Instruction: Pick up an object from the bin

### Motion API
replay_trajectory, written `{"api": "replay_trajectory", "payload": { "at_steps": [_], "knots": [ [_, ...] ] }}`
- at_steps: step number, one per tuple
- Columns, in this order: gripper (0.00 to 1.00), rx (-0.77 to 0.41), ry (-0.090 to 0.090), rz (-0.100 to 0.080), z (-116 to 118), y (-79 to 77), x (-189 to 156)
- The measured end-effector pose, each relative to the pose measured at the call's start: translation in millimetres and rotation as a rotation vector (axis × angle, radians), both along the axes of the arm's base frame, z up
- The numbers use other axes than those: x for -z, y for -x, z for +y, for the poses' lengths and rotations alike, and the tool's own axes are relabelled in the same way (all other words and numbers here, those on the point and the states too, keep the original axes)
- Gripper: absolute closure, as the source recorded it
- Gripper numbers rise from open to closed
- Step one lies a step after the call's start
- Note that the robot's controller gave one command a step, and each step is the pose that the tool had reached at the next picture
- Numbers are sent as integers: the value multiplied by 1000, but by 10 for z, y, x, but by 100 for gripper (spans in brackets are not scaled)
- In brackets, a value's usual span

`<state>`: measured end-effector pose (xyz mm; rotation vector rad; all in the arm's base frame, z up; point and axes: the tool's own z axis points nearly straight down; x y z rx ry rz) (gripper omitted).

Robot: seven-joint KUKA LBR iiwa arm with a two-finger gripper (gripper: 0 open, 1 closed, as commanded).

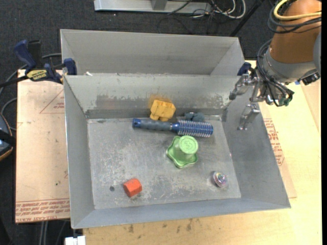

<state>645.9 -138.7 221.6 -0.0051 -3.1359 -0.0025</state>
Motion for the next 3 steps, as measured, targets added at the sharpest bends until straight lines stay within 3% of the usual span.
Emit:
{"api": "replay_trajectory", "payload": {
  "at_steps": [1,2,3],
  "knots": [
    [0,270,0,-1,278,111,996],
    [0,248,1,-12,317,105,1475],
    [100,245,2,-11,316,102,1450]
  ]
}}
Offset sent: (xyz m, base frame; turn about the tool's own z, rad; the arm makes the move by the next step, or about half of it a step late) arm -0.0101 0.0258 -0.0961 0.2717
